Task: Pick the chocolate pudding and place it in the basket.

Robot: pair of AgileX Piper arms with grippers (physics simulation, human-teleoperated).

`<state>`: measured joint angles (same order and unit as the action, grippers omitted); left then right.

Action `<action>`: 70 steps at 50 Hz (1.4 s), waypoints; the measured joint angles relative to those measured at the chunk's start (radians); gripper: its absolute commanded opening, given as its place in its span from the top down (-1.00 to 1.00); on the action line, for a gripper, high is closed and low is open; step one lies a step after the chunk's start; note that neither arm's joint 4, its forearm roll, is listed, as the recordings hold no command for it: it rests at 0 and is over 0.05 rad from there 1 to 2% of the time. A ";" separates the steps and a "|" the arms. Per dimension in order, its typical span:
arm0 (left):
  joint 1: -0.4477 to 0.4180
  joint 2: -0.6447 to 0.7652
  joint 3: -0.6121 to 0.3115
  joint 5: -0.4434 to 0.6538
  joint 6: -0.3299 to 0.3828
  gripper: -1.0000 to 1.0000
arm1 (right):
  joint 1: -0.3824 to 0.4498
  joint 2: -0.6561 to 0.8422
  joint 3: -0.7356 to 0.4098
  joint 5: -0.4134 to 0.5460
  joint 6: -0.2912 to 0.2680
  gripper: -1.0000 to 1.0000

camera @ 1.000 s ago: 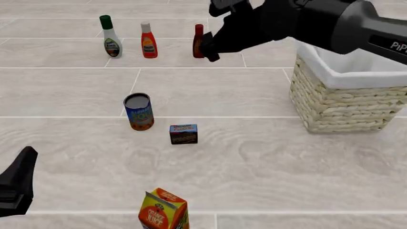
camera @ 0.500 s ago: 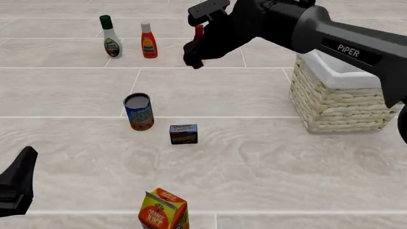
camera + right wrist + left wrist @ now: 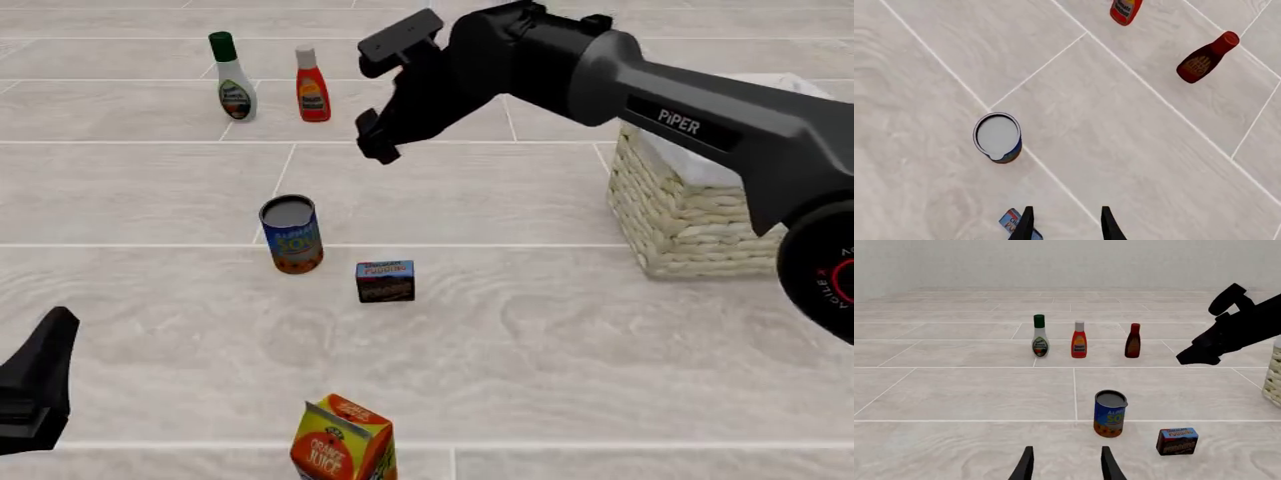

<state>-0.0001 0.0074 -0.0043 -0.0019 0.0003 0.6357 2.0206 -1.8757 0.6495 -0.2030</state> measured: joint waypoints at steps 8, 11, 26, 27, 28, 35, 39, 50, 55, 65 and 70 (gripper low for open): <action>0.000 0.000 0.000 0.000 0.000 -1.00 | 0.020 0.005 0.009 -0.011 -0.017 -1.00; 0.000 0.000 0.000 0.000 0.000 -1.00 | 0.027 0.006 0.013 -0.015 -0.023 -1.00; 0.000 0.000 0.000 0.000 0.000 -1.00 | 0.069 -0.002 0.058 -0.046 -0.053 -1.00; 0.000 0.000 0.000 0.000 0.000 -1.00 | 0.072 -0.003 0.062 -0.049 -0.055 -1.00; 0.000 0.000 0.000 0.000 0.000 -1.00 | 0.076 -0.004 0.066 -0.052 -0.057 -1.00; 0.000 0.000 0.000 0.000 0.000 -1.00 | 0.099 -0.014 0.096 -0.071 -0.071 -1.00; 0.000 0.000 0.000 0.000 0.000 -1.00 | 0.111 -0.018 0.113 -0.081 -0.078 -1.00; 0.000 0.000 0.000 0.000 0.000 -1.00 | 0.134 -0.022 0.146 -0.097 -0.091 -1.00; 0.000 0.000 0.000 0.000 0.000 -1.00 | 0.139 -0.018 0.153 -0.099 -0.092 -1.00; 0.000 0.000 0.000 0.000 0.000 -1.00 | 0.144 -0.002 0.158 -0.097 -0.087 -1.00; 0.000 0.000 0.000 0.000 0.000 -1.00 | 0.144 0.007 0.160 -0.095 -0.084 -1.00</action>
<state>0.0000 0.0074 -0.0043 -0.0019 0.0003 0.7799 2.0273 -1.7162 0.5541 -0.2869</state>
